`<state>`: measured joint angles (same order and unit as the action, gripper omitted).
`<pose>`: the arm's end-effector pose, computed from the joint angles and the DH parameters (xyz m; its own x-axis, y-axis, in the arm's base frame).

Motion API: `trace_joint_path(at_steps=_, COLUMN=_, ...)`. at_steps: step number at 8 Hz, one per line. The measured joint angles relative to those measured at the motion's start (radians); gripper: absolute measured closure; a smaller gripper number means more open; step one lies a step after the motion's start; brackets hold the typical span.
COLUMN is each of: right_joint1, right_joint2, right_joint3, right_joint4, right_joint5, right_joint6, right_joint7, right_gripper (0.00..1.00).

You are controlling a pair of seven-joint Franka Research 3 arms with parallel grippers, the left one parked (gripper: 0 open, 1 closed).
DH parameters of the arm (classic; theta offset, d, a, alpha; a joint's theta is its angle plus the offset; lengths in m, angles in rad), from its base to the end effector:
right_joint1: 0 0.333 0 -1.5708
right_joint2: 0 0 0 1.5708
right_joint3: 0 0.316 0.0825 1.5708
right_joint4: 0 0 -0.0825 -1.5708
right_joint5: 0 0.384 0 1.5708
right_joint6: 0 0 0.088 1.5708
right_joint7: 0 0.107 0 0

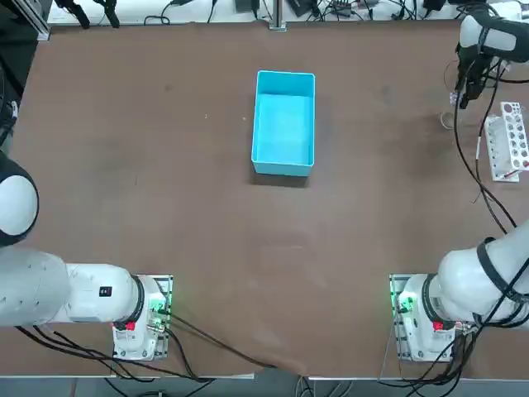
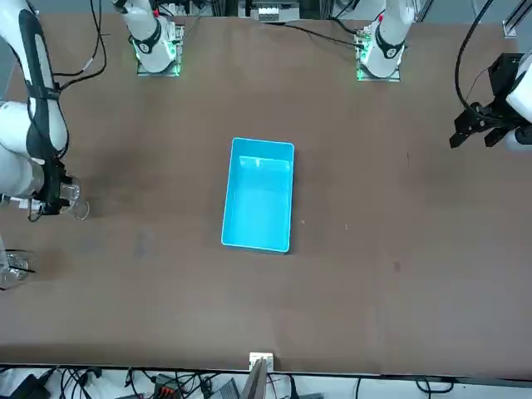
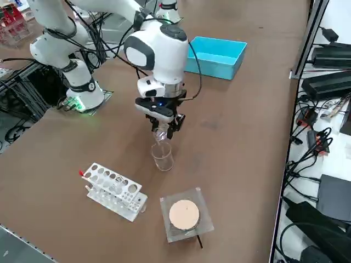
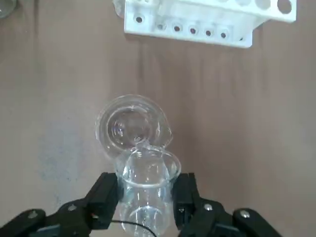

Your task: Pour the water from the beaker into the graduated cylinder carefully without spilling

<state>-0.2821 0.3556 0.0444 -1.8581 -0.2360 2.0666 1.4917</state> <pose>0.5958 -0.1585 0.3187 -0.0184 -0.9871 0.1593 -0.9847 0.0455 0.1682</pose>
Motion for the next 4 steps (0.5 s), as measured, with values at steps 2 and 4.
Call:
trace_joint_path(at_steps=2, right_joint1=-0.011, right_joint2=0.000, right_joint3=0.000, right_joint4=0.000, right_joint5=0.008, right_joint6=0.009, right_joint7=-0.008, right_gripper=0.39)
trace_joint_path(at_steps=4, right_joint1=-0.023, right_joint2=0.000, right_joint3=0.000, right_joint4=0.000, right_joint5=0.038, right_joint6=0.015, right_joint7=-0.038, right_gripper=0.39)
